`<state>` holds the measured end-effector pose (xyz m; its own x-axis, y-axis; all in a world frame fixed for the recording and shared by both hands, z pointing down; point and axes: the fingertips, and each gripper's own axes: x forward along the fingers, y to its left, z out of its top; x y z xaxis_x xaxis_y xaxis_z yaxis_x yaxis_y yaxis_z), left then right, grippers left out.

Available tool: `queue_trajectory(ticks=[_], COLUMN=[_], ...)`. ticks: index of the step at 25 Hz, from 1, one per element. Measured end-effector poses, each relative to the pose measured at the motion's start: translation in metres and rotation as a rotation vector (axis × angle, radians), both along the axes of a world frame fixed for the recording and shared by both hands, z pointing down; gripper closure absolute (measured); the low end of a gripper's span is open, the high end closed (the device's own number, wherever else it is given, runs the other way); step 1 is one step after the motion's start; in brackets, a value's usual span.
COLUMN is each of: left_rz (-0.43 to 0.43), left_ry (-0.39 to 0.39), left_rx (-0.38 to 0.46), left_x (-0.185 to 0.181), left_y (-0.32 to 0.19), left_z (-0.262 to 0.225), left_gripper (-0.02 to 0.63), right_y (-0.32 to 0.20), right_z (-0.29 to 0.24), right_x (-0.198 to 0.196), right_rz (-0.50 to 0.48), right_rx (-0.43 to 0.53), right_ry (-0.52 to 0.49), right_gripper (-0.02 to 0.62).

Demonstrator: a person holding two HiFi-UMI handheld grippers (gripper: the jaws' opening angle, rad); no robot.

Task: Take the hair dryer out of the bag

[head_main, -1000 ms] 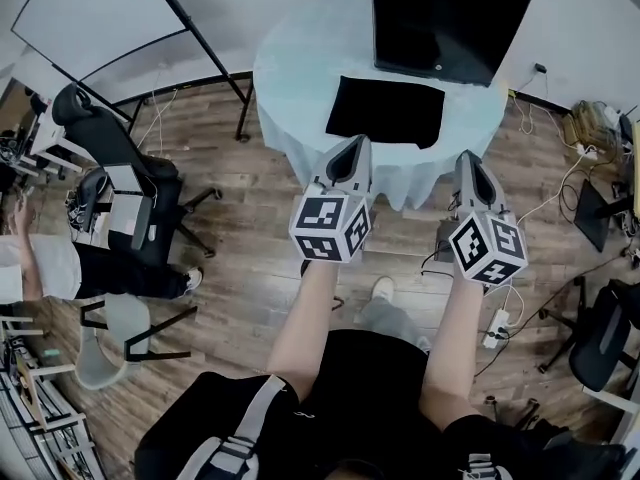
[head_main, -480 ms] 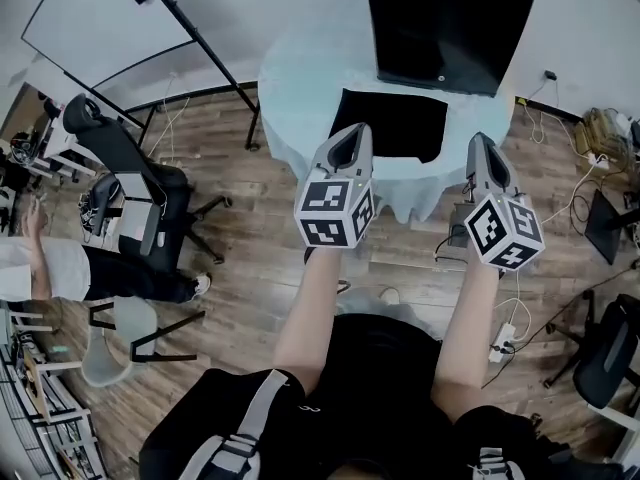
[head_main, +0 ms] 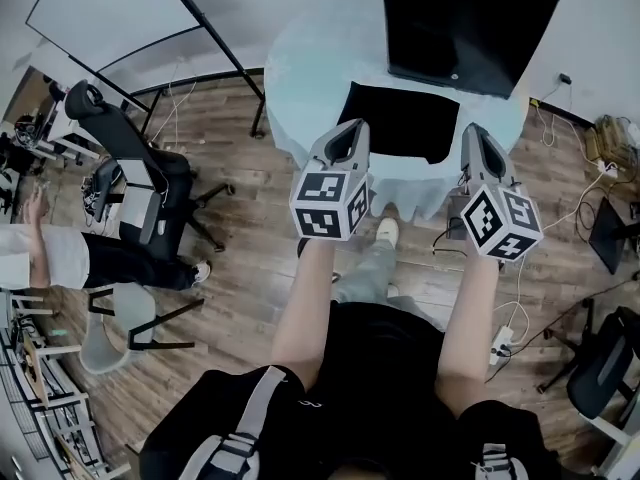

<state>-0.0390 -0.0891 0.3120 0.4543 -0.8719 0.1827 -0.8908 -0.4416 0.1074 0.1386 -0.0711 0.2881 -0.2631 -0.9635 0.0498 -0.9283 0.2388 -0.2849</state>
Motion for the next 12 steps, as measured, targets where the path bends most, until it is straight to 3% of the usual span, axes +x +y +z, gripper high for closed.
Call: queue_trajectory(ticks=[5, 10, 12], left_rz=[0.063, 0.143, 0.169], left_ry=[-0.015, -0.078, -0.123], left_rx=[-0.060, -0.085, -0.111], left_x=[0.032, 0.067, 0.074], left_y=[-0.033, -0.068, -0.080], left_z=[0.022, 0.039, 0.053], left_gripper=[0.571, 0.550, 0.514], right_y=[-0.020, -0.049, -0.062], right_z=[0.007, 0.022, 0.031], right_x=[0.031, 0.050, 0.054], right_rz=[0.036, 0.044, 0.046], right_rx=[-0.023, -0.053, -0.068], right_ry=[0.018, 0.007, -0.005], right_gripper=[0.591, 0.591, 0.591])
